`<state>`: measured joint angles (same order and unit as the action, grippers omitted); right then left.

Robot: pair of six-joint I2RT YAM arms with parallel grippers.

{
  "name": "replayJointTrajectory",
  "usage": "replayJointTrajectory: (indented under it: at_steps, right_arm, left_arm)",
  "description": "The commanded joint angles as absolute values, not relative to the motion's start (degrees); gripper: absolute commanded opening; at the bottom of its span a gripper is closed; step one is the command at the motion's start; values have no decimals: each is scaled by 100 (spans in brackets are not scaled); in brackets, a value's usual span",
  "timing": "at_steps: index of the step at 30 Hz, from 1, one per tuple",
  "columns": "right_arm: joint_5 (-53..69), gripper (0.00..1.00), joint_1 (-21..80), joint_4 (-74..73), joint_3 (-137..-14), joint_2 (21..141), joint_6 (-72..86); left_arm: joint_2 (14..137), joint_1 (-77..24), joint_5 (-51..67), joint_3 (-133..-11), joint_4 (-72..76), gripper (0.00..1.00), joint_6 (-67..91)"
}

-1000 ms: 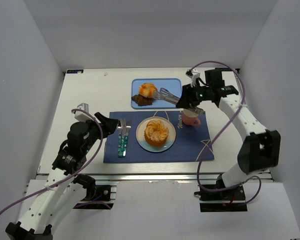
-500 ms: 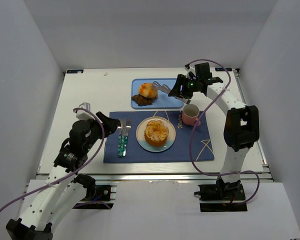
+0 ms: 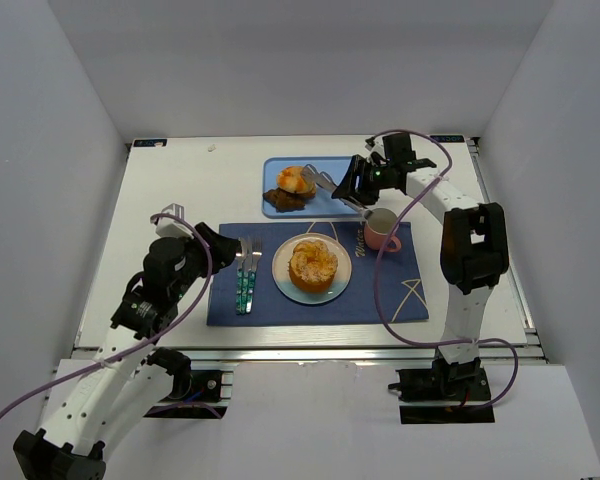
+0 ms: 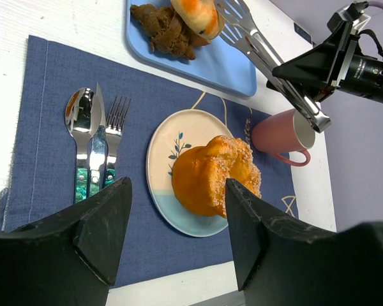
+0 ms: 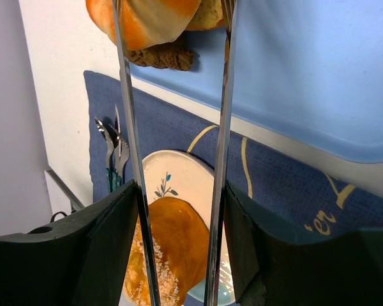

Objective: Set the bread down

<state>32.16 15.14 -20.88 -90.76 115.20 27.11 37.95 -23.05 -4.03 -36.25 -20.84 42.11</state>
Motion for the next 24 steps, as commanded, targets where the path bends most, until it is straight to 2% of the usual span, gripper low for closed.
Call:
replayJointTrajectory:
  at_steps: [1, 7, 14, 18, 24]
  right_arm:
    - [3480, 58, 1556, -1784, -9255, 11487, 2926]
    - [3805, 43, 1573, -1521, -9079, 11443, 3181]
    - [4174, 15, 1468, -1161, -8886, 11268, 3419]
    - [4358, 7, 1336, -976, -8859, 11092, 3533]
    - [4755, 4, 1195, -1150, -8868, 10592, 3157]
  left_arm:
    - [3691, -2294, -431, -3735, -2074, 70, 4254]
    - [3612, -2294, -457, -3762, -2153, 69, 4263]
    - [3516, -2294, -475, -3753, -2188, 69, 4289]
    - [3498, -2294, -483, -3762, -2189, 69, 4298]
    - [3472, -2294, -492, -3788, -2197, 69, 4307]
